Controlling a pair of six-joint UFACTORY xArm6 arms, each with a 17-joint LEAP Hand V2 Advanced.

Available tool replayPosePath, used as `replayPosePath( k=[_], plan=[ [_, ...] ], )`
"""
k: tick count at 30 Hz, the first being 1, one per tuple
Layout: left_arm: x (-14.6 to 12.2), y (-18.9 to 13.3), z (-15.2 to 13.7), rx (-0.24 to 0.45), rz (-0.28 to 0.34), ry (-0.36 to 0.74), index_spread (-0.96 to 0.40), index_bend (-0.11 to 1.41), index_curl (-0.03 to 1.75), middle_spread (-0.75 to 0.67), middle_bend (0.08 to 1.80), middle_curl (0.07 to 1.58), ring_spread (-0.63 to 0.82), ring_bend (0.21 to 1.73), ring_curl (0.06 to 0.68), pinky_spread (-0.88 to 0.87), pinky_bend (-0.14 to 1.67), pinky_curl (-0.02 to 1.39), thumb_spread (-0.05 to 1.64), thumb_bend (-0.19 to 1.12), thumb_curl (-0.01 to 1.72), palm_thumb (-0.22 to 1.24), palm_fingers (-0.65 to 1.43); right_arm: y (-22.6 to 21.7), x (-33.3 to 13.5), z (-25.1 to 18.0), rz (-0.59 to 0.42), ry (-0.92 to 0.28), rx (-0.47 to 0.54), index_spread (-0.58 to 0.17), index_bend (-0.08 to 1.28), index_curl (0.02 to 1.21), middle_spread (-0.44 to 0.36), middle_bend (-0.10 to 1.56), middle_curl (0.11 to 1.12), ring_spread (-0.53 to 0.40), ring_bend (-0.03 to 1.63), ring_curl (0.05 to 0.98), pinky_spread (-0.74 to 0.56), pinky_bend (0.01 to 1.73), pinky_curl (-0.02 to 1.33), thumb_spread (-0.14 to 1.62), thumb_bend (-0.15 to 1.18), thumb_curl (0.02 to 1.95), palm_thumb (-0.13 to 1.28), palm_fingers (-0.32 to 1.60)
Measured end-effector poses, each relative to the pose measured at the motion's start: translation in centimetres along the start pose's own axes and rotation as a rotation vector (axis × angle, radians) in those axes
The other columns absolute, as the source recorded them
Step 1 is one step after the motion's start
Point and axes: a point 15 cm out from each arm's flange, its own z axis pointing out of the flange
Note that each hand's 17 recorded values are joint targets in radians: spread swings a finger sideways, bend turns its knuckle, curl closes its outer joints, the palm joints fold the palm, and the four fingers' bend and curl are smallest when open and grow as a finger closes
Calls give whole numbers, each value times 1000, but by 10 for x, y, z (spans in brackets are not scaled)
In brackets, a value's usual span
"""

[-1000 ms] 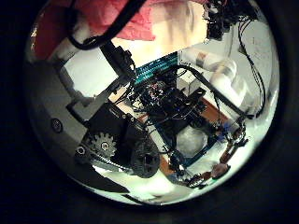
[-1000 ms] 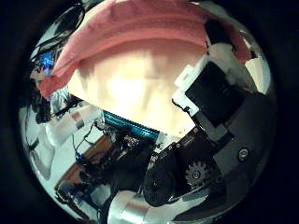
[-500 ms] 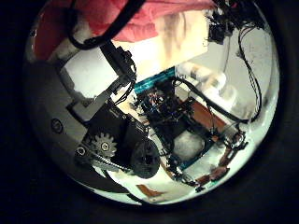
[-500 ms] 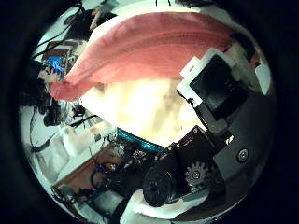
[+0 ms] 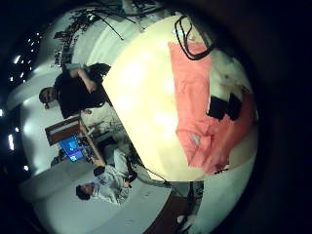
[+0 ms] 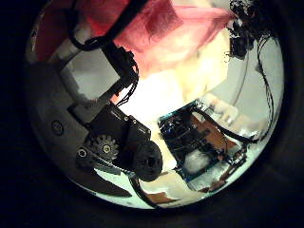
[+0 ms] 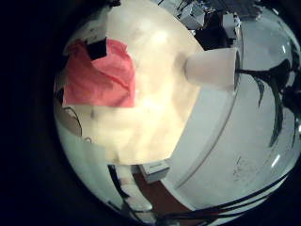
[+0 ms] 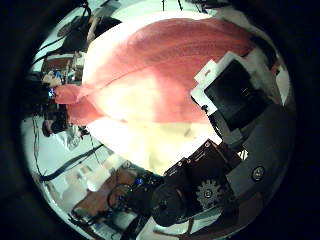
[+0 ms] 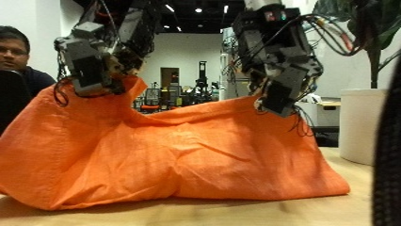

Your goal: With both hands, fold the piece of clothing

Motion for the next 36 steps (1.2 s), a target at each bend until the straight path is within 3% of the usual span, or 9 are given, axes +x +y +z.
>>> replayPosePath(
  k=[5, 13, 17, 20, 23, 26, 30, 35, 36],
  plan=[
    [-14, -48, 25, -2, -14, 7, -574, 171, 1529, -616, 801, 1158, -467, 1273, 533, -677, 1113, 593, 987, -9, 812, 870, 1005, -42, -7, 29, 5, 2, 55, -346, 849, 819, -172, 1058, 744, -242, 1221, 589, -381, 1180, 624, 1035, 883, 1950, 845, 1103],
    [-36, -102, 65, 99, -89, 13, -548, 171, 1524, -615, 808, 1159, -468, 1260, 533, -679, 1090, 596, 989, -37, 769, 820, 964, -89, 0, 73, 56, -6, 123, -353, 788, 817, -170, 1021, 740, -248, 1213, 589, -401, 1161, 622, 1037, 928, 1946, 821, 1065],
    [-38, -110, 81, 103, -147, 57, -534, 145, 1465, -613, 814, 1120, -479, 1161, 513, -678, 985, 583, 1021, -37, 709, 748, 714, -99, 3, 76, 73, -9, 153, -359, 704, 811, -169, 931, 723, -261, 1214, 592, -445, 1157, 622, 1053, 927, 1932, 784, 948],
    [-41, -116, 86, 131, -189, 104, -490, 84, 1371, -568, 695, 1071, -442, 1139, 528, -654, 1011, 617, 1073, -26, 665, 710, 436, -106, 11, 78, 89, -12, 178, -354, 511, 783, -168, 842, 707, -275, 1268, 609, -481, 1191, 635, 1092, 832, 1879, 630, 745],
    [-40, -117, 89, 149, -230, 183, -336, 32, 1202, -340, 349, 949, -265, 1084, 511, -548, 1041, 638, 1152, -29, 610, 648, -73, -106, 22, 79, 107, -16, 179, -351, 318, 719, -167, 742, 683, -282, 1304, 610, -525, 1169, 623, 1199, 719, 1683, 408, 540],
    [-48, -118, 89, 185, -282, 252, -161, 47, 1029, -80, 233, 814, -3, 934, 419, -267, 837, 570, 1223, -27, 550, 587, -258, -109, 30, 69, 120, -18, 213, -348, 242, 674, -164, 711, 669, -282, 1277, 589, -536, 1131, 594, 1276, 699, 1536, 329, 476],
    [-74, -115, 70, 270, -346, 283, 26, 46, 814, 206, 170, 683, 281, 778, 341, 137, 668, 488, 1271, -25, 482, 517, -273, -103, 54, 33, 155, -17, 276, -343, 274, 646, -178, 720, 665, -258, 1174, 552, -463, 958, 543, 1432, 674, 1217, 183, 399],
    [-93, -92, 41, 310, -370, 258, 127, 69, 606, 379, 151, 554, 448, 655, 278, 402, 560, 405, 1285, -23, 416, 442, -225, -74, 93, -20, 203, -5, 331, -346, 378, 652, -187, 724, 650, -203, 1019, 504, -278, 753, 486, 1509, 625, 938, 66, 249],
    [-94, -88, 39, 309, -371, 256, 138, 73, 573, 396, 152, 533, 466, 636, 270, 431, 547, 393, 1282, -23, 407, 434, -216, -66, 96, -23, 201, -3, 316, -348, 399, 643, -178, 692, 628, -165, 947, 479, -175, 697, 464, 1522, 608, 838, 41, 180]
  ],
)
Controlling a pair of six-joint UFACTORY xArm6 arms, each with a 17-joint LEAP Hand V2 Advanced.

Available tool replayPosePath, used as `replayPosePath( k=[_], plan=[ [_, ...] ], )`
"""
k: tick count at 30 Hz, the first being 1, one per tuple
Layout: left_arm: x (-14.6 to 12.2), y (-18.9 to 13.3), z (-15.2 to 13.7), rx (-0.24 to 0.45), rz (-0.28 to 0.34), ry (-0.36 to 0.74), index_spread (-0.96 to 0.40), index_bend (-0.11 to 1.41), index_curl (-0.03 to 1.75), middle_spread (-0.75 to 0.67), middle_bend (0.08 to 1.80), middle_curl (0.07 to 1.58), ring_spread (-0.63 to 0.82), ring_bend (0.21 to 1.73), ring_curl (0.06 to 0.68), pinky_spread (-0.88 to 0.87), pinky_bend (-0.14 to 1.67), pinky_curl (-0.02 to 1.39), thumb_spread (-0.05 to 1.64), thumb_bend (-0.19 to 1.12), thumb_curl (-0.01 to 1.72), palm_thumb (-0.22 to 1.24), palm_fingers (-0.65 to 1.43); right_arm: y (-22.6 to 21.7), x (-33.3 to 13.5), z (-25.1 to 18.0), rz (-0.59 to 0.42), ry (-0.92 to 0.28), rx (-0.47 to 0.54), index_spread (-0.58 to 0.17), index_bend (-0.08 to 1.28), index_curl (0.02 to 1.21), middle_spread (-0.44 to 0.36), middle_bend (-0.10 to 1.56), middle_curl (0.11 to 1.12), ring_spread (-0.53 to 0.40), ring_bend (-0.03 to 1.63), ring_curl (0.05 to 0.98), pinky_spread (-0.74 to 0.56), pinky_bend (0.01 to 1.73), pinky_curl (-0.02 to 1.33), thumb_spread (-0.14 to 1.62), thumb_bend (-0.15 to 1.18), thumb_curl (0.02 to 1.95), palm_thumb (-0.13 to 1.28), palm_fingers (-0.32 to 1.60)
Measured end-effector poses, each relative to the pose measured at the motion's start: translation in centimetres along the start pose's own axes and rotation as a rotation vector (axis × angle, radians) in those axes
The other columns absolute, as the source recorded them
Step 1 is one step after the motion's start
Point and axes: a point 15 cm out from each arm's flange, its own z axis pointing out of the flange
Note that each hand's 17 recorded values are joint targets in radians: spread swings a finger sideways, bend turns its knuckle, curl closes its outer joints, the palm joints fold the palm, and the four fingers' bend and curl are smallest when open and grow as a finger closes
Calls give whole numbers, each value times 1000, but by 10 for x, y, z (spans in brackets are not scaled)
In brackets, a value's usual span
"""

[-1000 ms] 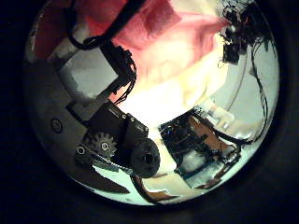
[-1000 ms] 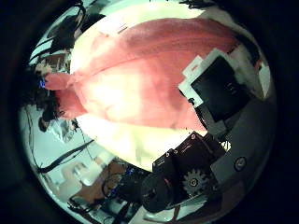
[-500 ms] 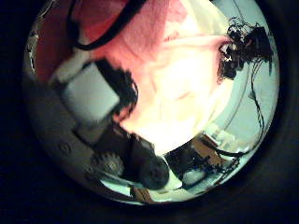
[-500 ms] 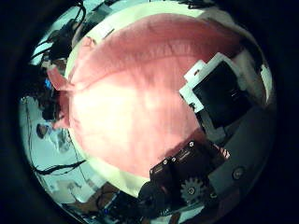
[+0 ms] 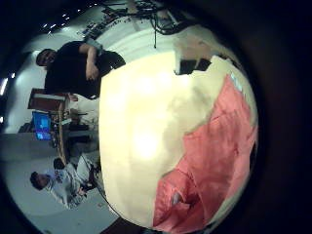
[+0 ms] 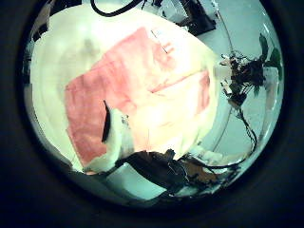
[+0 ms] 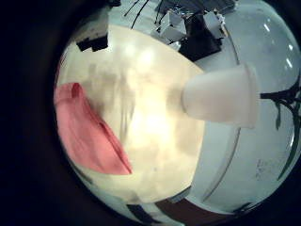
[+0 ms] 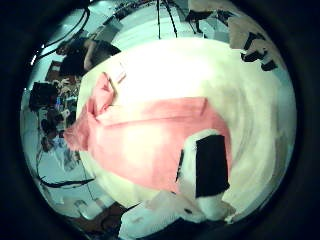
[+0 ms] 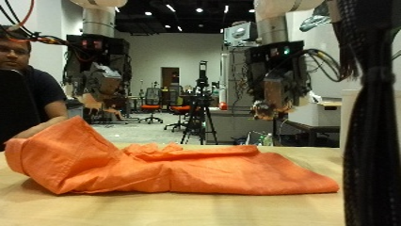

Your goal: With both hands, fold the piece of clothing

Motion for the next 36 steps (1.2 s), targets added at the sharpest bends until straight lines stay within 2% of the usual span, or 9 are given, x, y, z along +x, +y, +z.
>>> replayPosePath(
  k=[3, 6, 9, 13, 16, 20, 28, 33, 36],
  plan=[
    [-2, 14, -20, -11, 12, 3, 157, 85, 486, 427, 153, 476, 511, 600, 253, 490, 509, 366, 1276, -25, 381, 407, -190, 34, 8, -10, -33, 5, -109, -344, 406, 614, -162, 625, 581, -104, 815, 428, -15, 632, 425, 1517, 585, 716, 37, 82],
    [2, 34, -28, -59, 31, 12, 159, 92, 417, 441, 155, 430, 540, 570, 240, 522, 477, 345, 1261, -27, 357, 371, -175, 74, 18, -16, -91, -1, -245, -334, 361, 566, -127, 532, 525, -3, 651, 366, 140, 583, 390, 1456, 520, 609, 30, -34],
    [15, 59, -31, -129, 63, 39, 159, 101, 363, 463, 155, 390, 566, 538, 229, 550, 438, 327, 1243, -26, 335, 343, -178, 98, 33, -25, -142, -5, -312, -336, 300, 510, -77, 454, 476, 71, 538, 314, 218, 521, 355, 1368, 441, 526, 41, -57],
    [34, 90, -22, -196, 87, 74, 160, 104, 304, 483, 156, 345, 592, 507, 219, 560, 402, 313, 1217, -24, 311, 307, -168, 134, 49, -2, -178, -4, -401, -337, 247, 466, -42, 388, 436, 114, 457, 281, 264, 456, 327, 1263, 353, 456, 83, -29],
    [43, 110, -7, -222, 101, 92, 160, 108, 270, 487, 157, 318, 600, 490, 215, 558, 383, 308, 1205, -20, 302, 300, -155, 145, 56, 13, -210, 19, -391, -335, 216, 440, -39, 347, 411, 133, 409, 264, 273, 412, 311, 1187, 291, 415, 143, 2],
    [46, 124, 3, -204, 107, 94, 160, 115, 236, 488, 161, 290, 608, 478, 212, 557, 363, 304, 1190, -20, 293, 293, -137, 153, 57, 34, -247, 28, -369, -333, 189, 412, -81, 310, 386, 141, 367, 247, 269, 368, 296, 1106, 218, 380, 230, 55],
    [57, 160, 5, -222, 133, 97, 157, 122, 197, 476, 167, 260, 613, 457, 209, 557, 337, 303, 1173, -19, 283, 290, -115, 162, 47, 73, -292, 20, -368, -314, 176, 372, -113, 254, 357, 125, 327, 240, 262, 302, 287, 982, 39, 335, 313, 127],
    [66, 184, 3, -228, 158, 102, 156, 126, 187, 468, 171, 251, 619, 450, 209, 557, 325, 304, 1163, -19, 280, 285, -106, 162, 40, 93, -308, 14, -377, -310, 170, 355, -120, 245, 353, 109, 321, 241, 253, 275, 286, 964, -10, 331, 358, 153],
    [69, 199, 1, -216, 174, 105, 156, 128, 183, 460, 173, 248, 621, 442, 208, 549, 326, 307, 1156, -20, 279, 284, -94, 163, 35, 100, -322, 12, -388, -300, 174, 346, -122, 242, 350, 94, 317, 241, 252, 251, 283, 1001, 33, 354, 521, 190]
  ],
)
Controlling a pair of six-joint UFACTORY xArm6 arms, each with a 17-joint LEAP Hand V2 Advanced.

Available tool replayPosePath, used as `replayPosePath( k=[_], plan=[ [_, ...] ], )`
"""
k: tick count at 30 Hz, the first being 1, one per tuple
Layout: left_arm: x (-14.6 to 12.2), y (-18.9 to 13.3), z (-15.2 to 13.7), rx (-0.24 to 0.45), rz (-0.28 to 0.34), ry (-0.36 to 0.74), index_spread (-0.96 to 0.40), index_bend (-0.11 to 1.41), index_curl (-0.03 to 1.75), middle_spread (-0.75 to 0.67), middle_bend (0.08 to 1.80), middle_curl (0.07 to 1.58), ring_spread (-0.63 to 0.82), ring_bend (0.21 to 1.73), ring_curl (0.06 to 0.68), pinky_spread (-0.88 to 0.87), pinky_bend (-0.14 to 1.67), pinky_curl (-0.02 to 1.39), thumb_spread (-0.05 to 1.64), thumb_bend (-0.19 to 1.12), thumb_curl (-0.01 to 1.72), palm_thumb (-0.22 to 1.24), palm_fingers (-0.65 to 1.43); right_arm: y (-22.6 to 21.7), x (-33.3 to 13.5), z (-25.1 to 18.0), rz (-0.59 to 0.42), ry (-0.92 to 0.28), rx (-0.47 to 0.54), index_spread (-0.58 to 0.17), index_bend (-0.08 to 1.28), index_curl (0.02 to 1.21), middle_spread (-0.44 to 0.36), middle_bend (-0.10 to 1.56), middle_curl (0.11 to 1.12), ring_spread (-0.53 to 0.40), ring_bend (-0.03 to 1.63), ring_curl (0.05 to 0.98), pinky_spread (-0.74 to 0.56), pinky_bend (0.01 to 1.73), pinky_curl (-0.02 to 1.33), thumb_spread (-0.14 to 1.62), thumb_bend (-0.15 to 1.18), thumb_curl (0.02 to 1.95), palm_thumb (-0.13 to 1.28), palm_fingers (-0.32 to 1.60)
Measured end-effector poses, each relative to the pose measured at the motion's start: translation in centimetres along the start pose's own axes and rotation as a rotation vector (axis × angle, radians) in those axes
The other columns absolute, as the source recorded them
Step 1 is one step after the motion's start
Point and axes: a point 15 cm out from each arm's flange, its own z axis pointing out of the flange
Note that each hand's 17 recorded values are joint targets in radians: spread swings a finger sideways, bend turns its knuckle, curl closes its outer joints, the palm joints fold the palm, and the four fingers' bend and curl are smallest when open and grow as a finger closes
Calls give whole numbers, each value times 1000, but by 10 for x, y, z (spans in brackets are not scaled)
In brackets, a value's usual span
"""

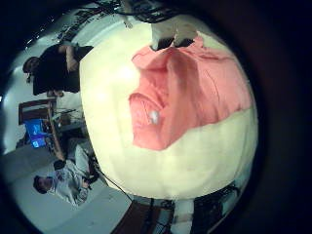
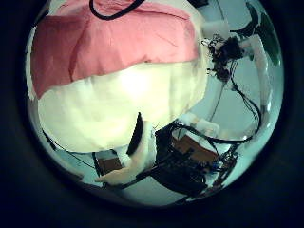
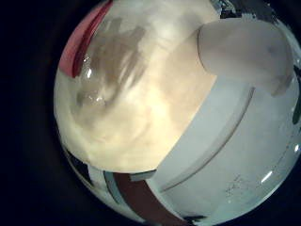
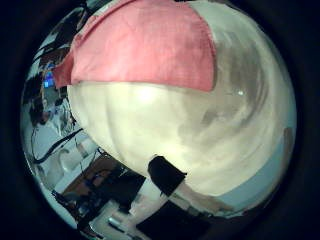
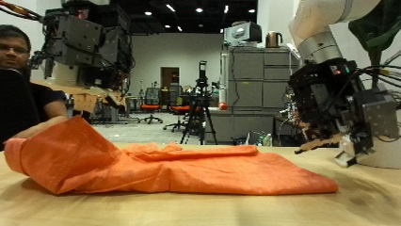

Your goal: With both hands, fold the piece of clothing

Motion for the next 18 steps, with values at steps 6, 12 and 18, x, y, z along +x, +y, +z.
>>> replayPosePath(
  k=[6, 12, 18],
  plan=[
    [14, 24, 0, 39, 13, 12, 154, 133, 185, 444, 179, 247, 612, 440, 211, 547, 332, 312, 1146, -20, 277, 280, -73, -13, -21, 22, -33, -5, -50, -291, 155, 322, -72, 260, 354, 52, 354, 250, 255, 218, 280, 1009, -2, 368, 636, 268],
    [24, 46, -7, 75, 23, 8, 153, 140, 193, 425, 189, 257, 605, 447, 215, 541, 323, 311, 1134, -22, 273, 268, -53, -14, -18, 33, -34, 30, -87, -288, 166, 308, -67, 270, 358, -24, 441, 271, 238, 211, 279, 987, -24, 365, 662, 377],
    [31, 62, -13, 92, 34, 3, 151, 138, 199, 420, 191, 269, 601, 449, 217, 538, 319, 312, 1119, -21, 275, 268, -46, -15, -17, 35, -41, 49, -97, -324, 238, 328, -115, 389, 391, -216, 608, 288, 6, 215, 244, 970, -16, 371, 710, 855]
  ],
)
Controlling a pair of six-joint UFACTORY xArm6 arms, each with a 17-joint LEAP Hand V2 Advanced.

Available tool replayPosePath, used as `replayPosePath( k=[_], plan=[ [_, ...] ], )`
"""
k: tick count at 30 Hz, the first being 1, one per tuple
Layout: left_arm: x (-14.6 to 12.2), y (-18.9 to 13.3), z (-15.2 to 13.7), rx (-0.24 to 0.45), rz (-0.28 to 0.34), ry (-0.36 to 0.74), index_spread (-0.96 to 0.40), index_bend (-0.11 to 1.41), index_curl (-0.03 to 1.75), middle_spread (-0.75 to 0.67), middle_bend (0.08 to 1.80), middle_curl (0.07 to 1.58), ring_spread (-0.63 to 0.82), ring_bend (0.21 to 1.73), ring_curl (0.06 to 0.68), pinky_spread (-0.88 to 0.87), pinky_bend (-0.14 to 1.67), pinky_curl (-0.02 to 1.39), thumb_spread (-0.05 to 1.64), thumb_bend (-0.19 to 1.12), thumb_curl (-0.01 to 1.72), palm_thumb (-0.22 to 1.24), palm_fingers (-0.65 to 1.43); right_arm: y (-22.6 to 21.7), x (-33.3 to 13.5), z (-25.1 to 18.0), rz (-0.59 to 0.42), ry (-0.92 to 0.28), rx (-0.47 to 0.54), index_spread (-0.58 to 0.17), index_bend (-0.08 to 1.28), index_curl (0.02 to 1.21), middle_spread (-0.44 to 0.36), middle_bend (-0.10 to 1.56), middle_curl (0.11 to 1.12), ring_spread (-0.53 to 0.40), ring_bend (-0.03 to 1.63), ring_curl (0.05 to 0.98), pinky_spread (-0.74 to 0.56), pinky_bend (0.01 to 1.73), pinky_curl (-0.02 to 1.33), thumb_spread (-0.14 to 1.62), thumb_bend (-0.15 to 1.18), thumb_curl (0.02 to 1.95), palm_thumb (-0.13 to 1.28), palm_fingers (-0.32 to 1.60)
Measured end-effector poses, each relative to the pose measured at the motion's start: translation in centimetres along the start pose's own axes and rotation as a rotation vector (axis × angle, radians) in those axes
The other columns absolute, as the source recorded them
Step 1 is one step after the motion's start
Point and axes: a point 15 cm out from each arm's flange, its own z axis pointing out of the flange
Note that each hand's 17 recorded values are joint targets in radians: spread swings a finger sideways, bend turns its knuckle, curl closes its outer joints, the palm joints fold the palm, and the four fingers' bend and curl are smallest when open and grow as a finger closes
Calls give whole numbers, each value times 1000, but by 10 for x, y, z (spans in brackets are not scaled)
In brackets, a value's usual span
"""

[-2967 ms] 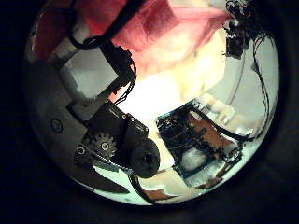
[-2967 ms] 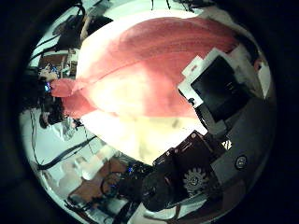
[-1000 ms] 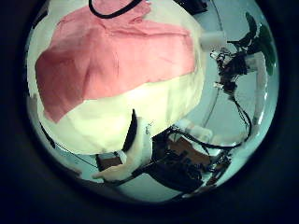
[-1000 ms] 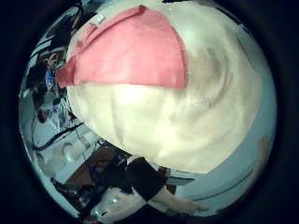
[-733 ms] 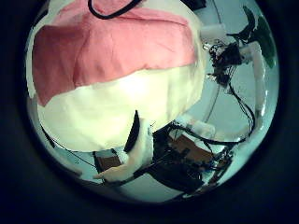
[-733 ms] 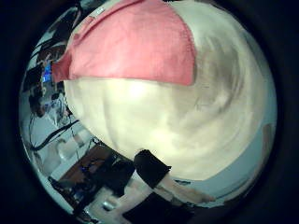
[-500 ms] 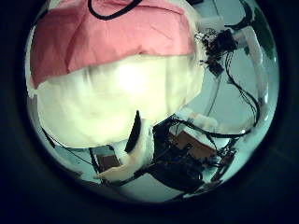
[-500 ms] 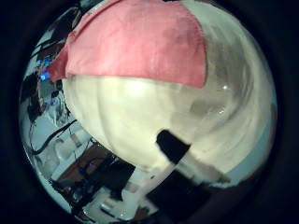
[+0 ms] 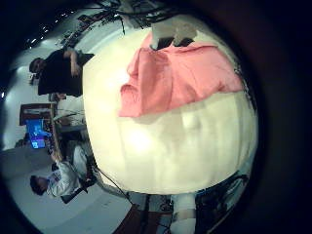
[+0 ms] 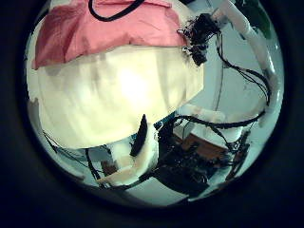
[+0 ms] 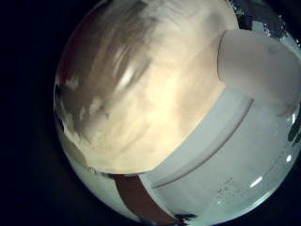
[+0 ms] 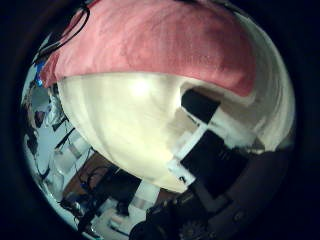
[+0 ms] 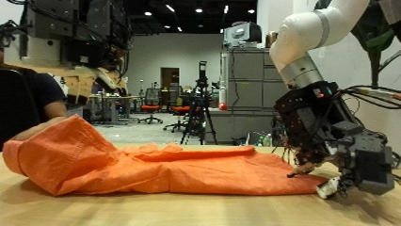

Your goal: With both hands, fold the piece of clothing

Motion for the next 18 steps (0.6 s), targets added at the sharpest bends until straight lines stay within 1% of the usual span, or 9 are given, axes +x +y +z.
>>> replayPosePath(
  k=[4, 5, 6, 8, 9, 11, 12, 13, 18],
  plan=[
    [0, 5, -1, -1, -1, -1, 151, 141, 204, 411, 196, 277, 600, 445, 216, 534, 314, 312, 1111, -21, 276, 270, -40, 1, 4, 2, 8, -2, 1, -364, 284, 375, -162, 495, 444, -303, 714, 342, -255, 376, 280, 959, -12, 383, 764, 1245],
    [1, 7, -2, -2, 0, -2, 151, 139, 205, 408, 196, 280, 599, 447, 217, 533, 313, 312, 1110, -21, 276, 271, -39, 1, 5, 1, 10, -2, 5, -370, 321, 400, -171, 523, 459, -314, 736, 357, -333, 442, 298, 957, -12, 387, 780, 1291],
    [1, 9, -2, -4, 1, -5, 151, 138, 205, 406, 197, 281, 596, 446, 218, 533, 314, 312, 1109, -21, 276, 271, -37, 2, 6, 1, 12, -2, 6, -372, 408, 441, -178, 636, 503, -311, 790, 387, -416, 532, 332, 958, -11, 391, 800, 1458],
    [1, 12, 0, -5, 8, -1, 154, 138, 206, 393, 199, 287, 593, 448, 218, 531, 312, 313, 1108, -21, 276, 271, -30, 5, 8, 3, 19, -7, 2, -365, 485, 474, -176, 702, 528, -305, 833, 408, -448, 568, 349, 957, -14, 394, 808, 1507],
    [1, 13, -1, -1, 12, 0, 152, 137, 206, 388, 202, 290, 591, 449, 219, 531, 311, 312, 1108, -21, 276, 271, -28, 7, 12, 4, 27, -10, 1, -351, 606, 528, -166, 815, 573, -292, 913, 444, -474, 672, 395, 973, -6, 400, 851, 1501],
    [-2, 15, -2, 5, 6, 3, 151, 139, 208, 383, 207, 297, 588, 450, 219, 530, 307, 312, 1107, -21, 276, 271, -24, 11, 21, 7, 50, -20, 2, -336, 725, 587, -158, 915, 616, -281, 992, 481, -469, 805, 453, 1003, 20, 417, 920, 1490],
    [-3, 16, -3, 6, 4, 3, 151, 139, 208, 381, 207, 299, 587, 451, 220, 530, 307, 312, 1107, -21, 276, 271, -24, 12, 24, 7, 52, -21, 3, -336, 725, 587, -158, 915, 616, -281, 992, 481, -469, 805, 453, 1003, 20, 417, 920, 1490],
    [-6, 17, -3, 9, -3, 3, 151, 141, 210, 380, 207, 300, 587, 451, 220, 526, 306, 312, 1107, -21, 276, 271, -24, 15, 29, 6, 60, -27, 7, -321, 810, 633, -152, 1002, 653, -267, 1070, 517, -453, 904, 497, 1030, 37, 432, 976, 1413],
    [-15, 19, -12, 32, -37, 12, 151, 142, 214, 376, 208, 307, 588, 456, 222, 521, 306, 314, 1106, -21, 276, 271, -19, 32, 53, -15, 112, -24, 47, -286, 963, 718, -141, 1157, 720, -245, 1218, 592, -390, 1097, 604, 1102, 105, 496, 1117, 1264]
  ],
)
